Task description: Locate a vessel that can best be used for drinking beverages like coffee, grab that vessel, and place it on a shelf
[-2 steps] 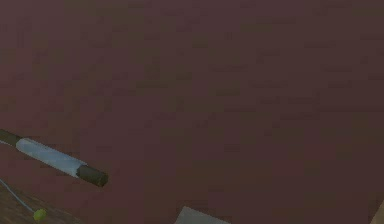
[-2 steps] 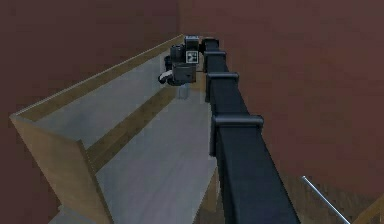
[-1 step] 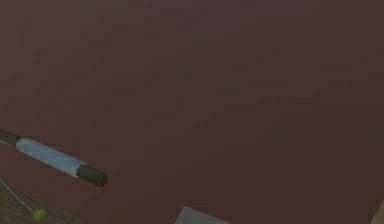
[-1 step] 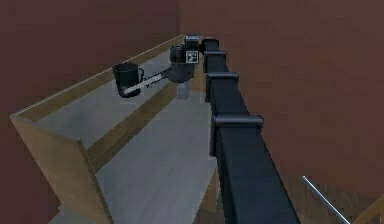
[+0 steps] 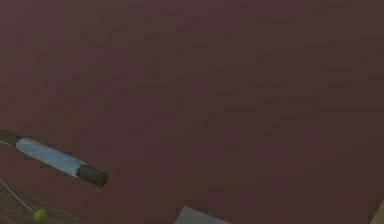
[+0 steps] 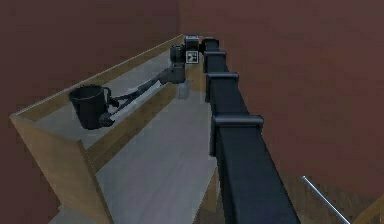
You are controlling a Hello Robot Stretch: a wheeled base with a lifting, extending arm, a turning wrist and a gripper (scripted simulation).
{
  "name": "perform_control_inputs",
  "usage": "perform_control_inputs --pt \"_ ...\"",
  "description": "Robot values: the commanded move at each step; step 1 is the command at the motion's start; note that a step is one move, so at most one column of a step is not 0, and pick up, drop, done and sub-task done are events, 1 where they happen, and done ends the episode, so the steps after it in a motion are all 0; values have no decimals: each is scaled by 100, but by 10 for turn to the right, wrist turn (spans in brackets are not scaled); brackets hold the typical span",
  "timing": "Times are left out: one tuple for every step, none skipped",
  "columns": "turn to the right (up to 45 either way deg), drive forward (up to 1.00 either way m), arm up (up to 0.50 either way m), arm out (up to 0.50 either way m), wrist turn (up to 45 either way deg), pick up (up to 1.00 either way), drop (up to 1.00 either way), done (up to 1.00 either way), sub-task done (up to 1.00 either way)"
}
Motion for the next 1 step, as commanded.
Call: perform_control_inputs --pt "0 0 0 0 -300 0 0 0 0"
